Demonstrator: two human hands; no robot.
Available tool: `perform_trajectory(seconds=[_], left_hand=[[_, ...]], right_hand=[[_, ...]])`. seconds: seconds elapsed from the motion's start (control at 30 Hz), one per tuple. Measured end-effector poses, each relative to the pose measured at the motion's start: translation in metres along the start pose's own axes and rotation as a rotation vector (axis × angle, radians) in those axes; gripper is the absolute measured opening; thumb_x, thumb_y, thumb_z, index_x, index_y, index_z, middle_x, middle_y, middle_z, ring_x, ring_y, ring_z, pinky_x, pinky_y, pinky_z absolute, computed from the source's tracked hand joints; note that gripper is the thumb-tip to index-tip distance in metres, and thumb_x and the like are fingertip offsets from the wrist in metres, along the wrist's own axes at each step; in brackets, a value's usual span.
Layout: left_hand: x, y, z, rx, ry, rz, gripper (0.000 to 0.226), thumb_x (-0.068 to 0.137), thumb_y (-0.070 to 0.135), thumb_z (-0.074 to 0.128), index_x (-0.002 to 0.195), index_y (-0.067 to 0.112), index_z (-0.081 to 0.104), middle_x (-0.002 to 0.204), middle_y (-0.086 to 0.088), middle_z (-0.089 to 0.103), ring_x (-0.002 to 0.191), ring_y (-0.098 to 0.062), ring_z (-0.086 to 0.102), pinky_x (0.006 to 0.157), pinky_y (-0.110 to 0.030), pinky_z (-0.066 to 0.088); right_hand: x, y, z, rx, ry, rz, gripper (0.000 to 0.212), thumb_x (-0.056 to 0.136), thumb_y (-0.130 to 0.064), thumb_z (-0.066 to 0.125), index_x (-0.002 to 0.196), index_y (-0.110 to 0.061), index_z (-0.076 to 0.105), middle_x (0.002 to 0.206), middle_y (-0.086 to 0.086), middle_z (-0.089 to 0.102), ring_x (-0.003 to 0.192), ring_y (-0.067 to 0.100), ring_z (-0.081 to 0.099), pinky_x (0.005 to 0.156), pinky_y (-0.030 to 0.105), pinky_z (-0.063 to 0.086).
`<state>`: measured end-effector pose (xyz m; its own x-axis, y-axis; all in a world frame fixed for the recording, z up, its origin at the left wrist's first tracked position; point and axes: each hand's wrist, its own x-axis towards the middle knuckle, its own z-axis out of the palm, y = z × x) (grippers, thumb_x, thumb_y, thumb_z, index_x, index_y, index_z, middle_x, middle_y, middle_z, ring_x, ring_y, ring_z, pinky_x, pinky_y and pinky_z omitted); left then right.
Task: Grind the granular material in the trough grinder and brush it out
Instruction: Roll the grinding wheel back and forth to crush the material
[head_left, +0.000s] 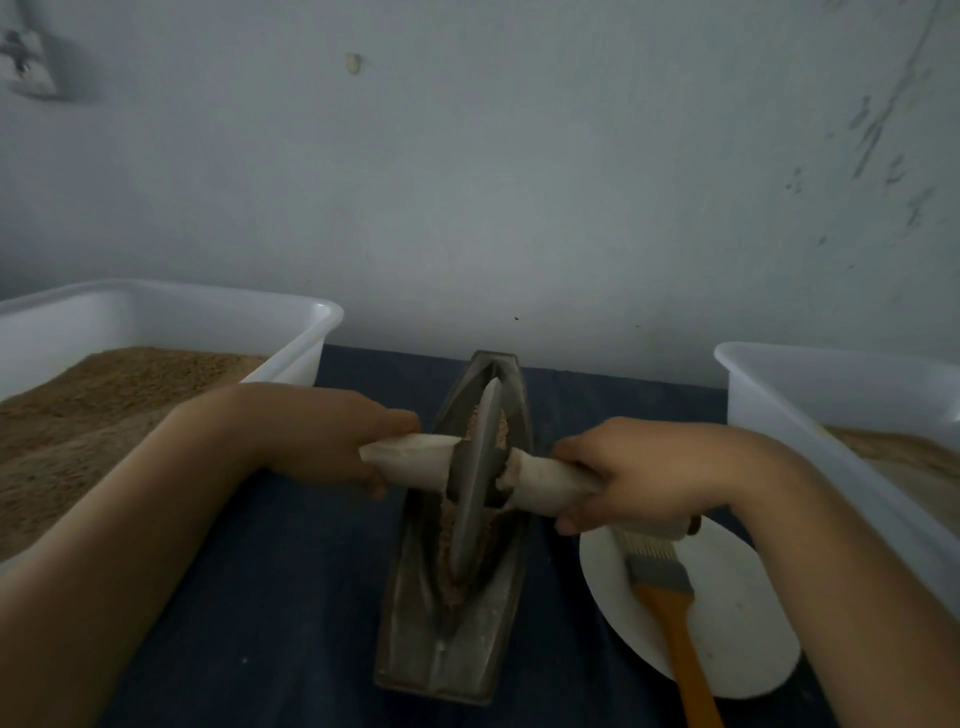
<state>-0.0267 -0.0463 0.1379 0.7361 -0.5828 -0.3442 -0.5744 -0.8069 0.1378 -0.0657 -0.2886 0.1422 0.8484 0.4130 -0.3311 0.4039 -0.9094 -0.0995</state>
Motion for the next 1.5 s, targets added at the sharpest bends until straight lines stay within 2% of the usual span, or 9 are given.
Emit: perform_trajectory(seconds=[0.1, 0.2, 0.4, 0.53, 0.8, 0.97, 1.13, 1.3, 1.5], left_hand=[[0.015, -0.007, 0.006, -0.018, 0.102, -0.03, 0.022, 0.091, 0.026, 0.058, 0.101, 0.035, 0.041, 0.103, 0.006, 0.053, 0.096, -0.01, 0.05, 0.084, -0.026, 0.039], [0.039, -0.018, 0.017, 0.109, 0.359, -0.106, 0.038, 0.092, 0.028, 0.055, 0.127, 0.026, 0.04, 0.118, 0.0, 0.051, 0.109, -0.017, 0.049, 0.094, -0.033, 0.039], [0.071, -0.03, 0.04, 0.223, 0.829, -0.122, 0.047, 0.091, 0.027, 0.054, 0.135, 0.028, 0.037, 0.12, 0.0, 0.051, 0.111, -0.02, 0.048, 0.097, -0.035, 0.034], [0.064, -0.028, 0.035, 0.219, 0.732, -0.131, 0.041, 0.091, 0.03, 0.054, 0.129, 0.027, 0.038, 0.118, 0.001, 0.052, 0.11, -0.019, 0.049, 0.094, -0.034, 0.036], [0.008, -0.004, 0.006, 0.013, 0.095, -0.036, 0.023, 0.091, 0.027, 0.057, 0.098, 0.034, 0.036, 0.097, 0.009, 0.052, 0.089, -0.008, 0.051, 0.078, -0.022, 0.038], [-0.008, 0.002, -0.002, -0.014, -0.013, 0.002, 0.016, 0.09, 0.031, 0.057, 0.099, 0.033, 0.044, 0.096, 0.009, 0.056, 0.091, -0.007, 0.054, 0.086, -0.026, 0.043], [0.009, -0.001, 0.004, -0.015, 0.076, -0.008, 0.022, 0.092, 0.024, 0.056, 0.088, 0.035, 0.038, 0.097, 0.007, 0.052, 0.09, -0.011, 0.052, 0.085, -0.027, 0.042], [0.041, -0.016, 0.02, 0.157, 0.366, -0.123, 0.035, 0.093, 0.029, 0.052, 0.124, 0.025, 0.038, 0.118, 0.001, 0.049, 0.109, -0.017, 0.049, 0.095, -0.035, 0.039], [0.064, -0.024, 0.04, 0.264, 0.773, -0.135, 0.039, 0.092, 0.032, 0.051, 0.128, 0.028, 0.036, 0.117, 0.003, 0.049, 0.109, -0.016, 0.048, 0.091, -0.031, 0.034]], right_hand=[[0.014, 0.008, 0.005, 0.044, 0.12, 0.06, 0.032, 0.088, -0.036, 0.061, 0.113, -0.018, 0.055, 0.1, -0.002, 0.059, 0.085, 0.01, 0.055, 0.065, 0.022, 0.041], [0.036, 0.017, 0.016, 0.034, 0.371, 0.114, 0.024, 0.089, -0.025, 0.059, 0.11, -0.014, 0.055, 0.104, 0.003, 0.057, 0.093, 0.018, 0.055, 0.062, 0.025, 0.038], [0.068, 0.032, 0.038, -0.202, 0.796, 0.154, 0.035, 0.088, -0.015, 0.057, 0.123, -0.014, 0.051, 0.117, 0.006, 0.056, 0.106, 0.023, 0.05, 0.08, 0.031, 0.034], [0.063, 0.03, 0.036, -0.258, 0.715, 0.135, 0.032, 0.088, -0.014, 0.055, 0.12, -0.014, 0.049, 0.116, 0.005, 0.054, 0.106, 0.023, 0.049, 0.073, 0.031, 0.03], [0.013, 0.003, 0.002, 0.001, 0.134, 0.023, 0.025, 0.087, -0.033, 0.063, 0.106, -0.02, 0.052, 0.096, -0.005, 0.055, 0.081, 0.008, 0.05, 0.056, 0.015, 0.033], [-0.002, -0.001, -0.001, 0.01, -0.049, -0.007, 0.025, 0.087, -0.044, 0.06, 0.103, -0.03, 0.047, 0.084, -0.016, 0.046, 0.073, 0.0, 0.045, 0.06, 0.015, 0.036], [0.013, 0.008, 0.005, 0.047, 0.084, 0.055, 0.033, 0.088, -0.037, 0.061, 0.115, -0.019, 0.054, 0.095, -0.005, 0.056, 0.082, 0.008, 0.053, 0.065, 0.021, 0.04], [0.034, 0.018, 0.015, 0.079, 0.339, 0.095, 0.025, 0.088, -0.026, 0.06, 0.11, -0.016, 0.052, 0.104, 0.004, 0.057, 0.089, 0.017, 0.054, 0.059, 0.023, 0.036], [0.059, 0.027, 0.031, -0.233, 0.676, 0.164, 0.035, 0.089, -0.017, 0.055, 0.123, -0.015, 0.047, 0.119, 0.005, 0.052, 0.108, 0.022, 0.048, 0.078, 0.031, 0.033]])
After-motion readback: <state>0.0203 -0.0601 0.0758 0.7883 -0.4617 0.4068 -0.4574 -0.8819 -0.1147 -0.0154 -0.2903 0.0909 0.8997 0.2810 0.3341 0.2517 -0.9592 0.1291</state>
